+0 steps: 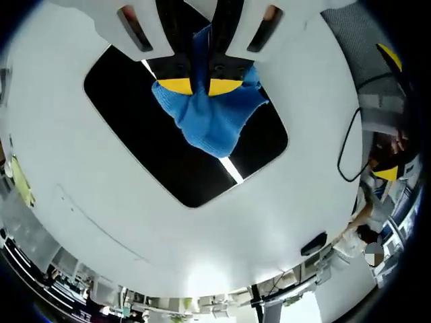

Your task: Wipe the mirror surface with the cleaning cloth until all visible marks leave the cleaned area.

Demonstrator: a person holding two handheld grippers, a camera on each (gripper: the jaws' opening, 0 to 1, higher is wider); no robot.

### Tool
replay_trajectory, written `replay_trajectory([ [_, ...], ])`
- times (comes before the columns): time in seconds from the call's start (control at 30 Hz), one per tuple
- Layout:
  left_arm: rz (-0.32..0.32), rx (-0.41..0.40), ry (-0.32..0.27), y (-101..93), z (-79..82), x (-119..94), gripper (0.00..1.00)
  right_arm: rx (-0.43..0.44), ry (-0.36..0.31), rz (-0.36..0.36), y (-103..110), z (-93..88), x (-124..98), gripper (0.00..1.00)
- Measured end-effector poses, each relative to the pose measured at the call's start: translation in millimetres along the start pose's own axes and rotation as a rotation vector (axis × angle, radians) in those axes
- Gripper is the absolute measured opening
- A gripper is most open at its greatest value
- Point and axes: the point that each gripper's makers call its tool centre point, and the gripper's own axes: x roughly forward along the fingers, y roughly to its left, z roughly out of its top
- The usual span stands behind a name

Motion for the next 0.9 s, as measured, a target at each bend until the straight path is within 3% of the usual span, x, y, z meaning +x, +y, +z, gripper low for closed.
replay_trajectory([
  [0.1, -0.002, 0.001, 0.0, 0.1, -0.6, 0.4, 0.99, -0.007, 0.002, -0.003, -3.4, 3.2, 1.2, 0.02],
  [0.17, -0.004, 0.0, 0.006, 0.1, -1.6, 0.2, 0.94, -0.011, 0.004, -0.005, -5.6, 5.6, 2.0, 0.02],
  [0.6, -0.001, -0.006, 0.002, 2.8, -1.9, 1.4, 0.99, -0.027, 0.007, -0.011, -23.3, 19.6, 9.9, 0.02],
  [0.9, 0.006, -0.012, 0.005, 4.2, -2.3, 1.4, 0.99, -0.025, 0.005, -0.008, -24.4, 25.6, 7.3, 0.02],
])
